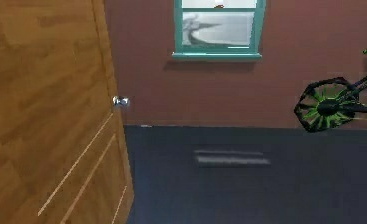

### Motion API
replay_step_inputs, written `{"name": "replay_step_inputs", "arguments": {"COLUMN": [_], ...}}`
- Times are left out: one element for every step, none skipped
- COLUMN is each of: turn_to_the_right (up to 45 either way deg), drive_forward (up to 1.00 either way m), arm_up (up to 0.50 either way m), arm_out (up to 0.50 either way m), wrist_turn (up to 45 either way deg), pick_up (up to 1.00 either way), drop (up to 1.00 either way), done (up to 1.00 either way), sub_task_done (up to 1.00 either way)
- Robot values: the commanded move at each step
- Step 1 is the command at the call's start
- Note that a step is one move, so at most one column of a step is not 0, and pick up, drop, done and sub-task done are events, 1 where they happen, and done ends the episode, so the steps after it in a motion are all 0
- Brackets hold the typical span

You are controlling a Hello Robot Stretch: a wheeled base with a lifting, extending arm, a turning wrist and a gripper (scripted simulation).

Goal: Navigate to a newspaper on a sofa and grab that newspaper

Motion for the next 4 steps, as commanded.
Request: {"name": "replay_step_inputs", "arguments": {"turn_to_the_right": [0.0, 45.0, 0.0, 24.0], "drive_forward": [0.45, 0.0, 0.35, 0.0], "arm_up": [0.0, 0.0, 0.0, 0.0], "arm_out": [0.0, 0.0, 0.0, 0.0], "wrist_turn": [0.0, 0.0, 0.0, 0.0], "pick_up": [0.0, 0.0, 0.0, 0.0], "drop": [0.0, 0.0, 0.0, 0.0], "done": [0.0, 0.0, 0.0, 0.0], "sub_task_done": [0.0, 0.0, 0.0, 0.0]}}
